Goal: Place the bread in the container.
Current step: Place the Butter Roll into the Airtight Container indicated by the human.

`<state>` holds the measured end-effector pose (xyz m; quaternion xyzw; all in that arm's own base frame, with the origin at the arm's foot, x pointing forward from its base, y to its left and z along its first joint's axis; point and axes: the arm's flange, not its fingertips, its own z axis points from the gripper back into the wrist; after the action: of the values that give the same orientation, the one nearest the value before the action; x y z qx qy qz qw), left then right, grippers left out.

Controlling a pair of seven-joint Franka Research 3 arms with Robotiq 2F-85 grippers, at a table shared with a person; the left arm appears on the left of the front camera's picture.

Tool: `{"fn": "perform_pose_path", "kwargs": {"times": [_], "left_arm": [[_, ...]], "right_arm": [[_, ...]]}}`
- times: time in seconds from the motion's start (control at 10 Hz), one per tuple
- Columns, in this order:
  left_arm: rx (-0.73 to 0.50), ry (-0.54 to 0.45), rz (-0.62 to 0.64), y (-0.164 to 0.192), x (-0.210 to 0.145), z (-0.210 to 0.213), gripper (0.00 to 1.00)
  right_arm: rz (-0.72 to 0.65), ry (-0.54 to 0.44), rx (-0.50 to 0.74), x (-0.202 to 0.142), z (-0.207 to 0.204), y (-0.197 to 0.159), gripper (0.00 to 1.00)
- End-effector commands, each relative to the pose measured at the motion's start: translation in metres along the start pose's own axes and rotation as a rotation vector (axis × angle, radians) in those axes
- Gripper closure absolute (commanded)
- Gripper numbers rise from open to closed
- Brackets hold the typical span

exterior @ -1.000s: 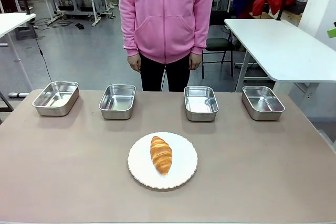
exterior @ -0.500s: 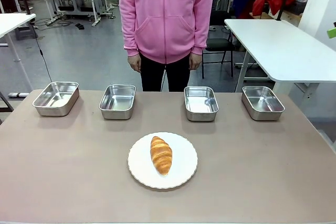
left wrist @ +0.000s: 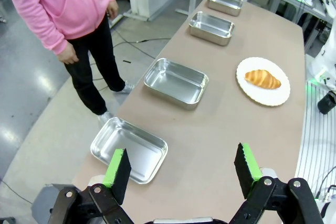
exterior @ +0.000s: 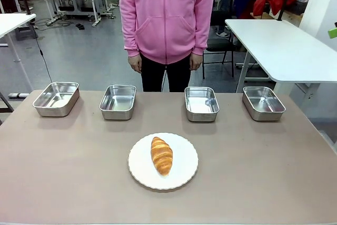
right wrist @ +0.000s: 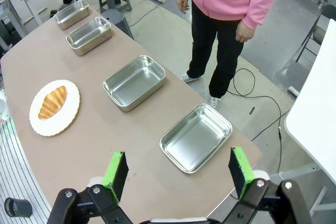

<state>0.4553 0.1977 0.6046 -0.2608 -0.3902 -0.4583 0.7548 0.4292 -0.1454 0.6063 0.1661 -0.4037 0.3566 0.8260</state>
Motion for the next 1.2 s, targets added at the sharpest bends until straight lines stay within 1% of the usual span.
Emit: {"fn": "perform_pose_path", "kwargs": {"times": [0.0, 1.1], "left_arm": [[0.001, -0.002, -0.004, -0.0009, 0.0009, 0.0011, 0.0], [0.001, -0.002, -0.004, -0.0009, 0.0009, 0.0011, 0.0]], "right_arm": [[0.003, -0.002, -0.001, 0.0012, 0.0003, 0.0007, 0.0], [0.003, -0.002, -0.001, 0.0012, 0.0003, 0.0007, 0.0]]}}
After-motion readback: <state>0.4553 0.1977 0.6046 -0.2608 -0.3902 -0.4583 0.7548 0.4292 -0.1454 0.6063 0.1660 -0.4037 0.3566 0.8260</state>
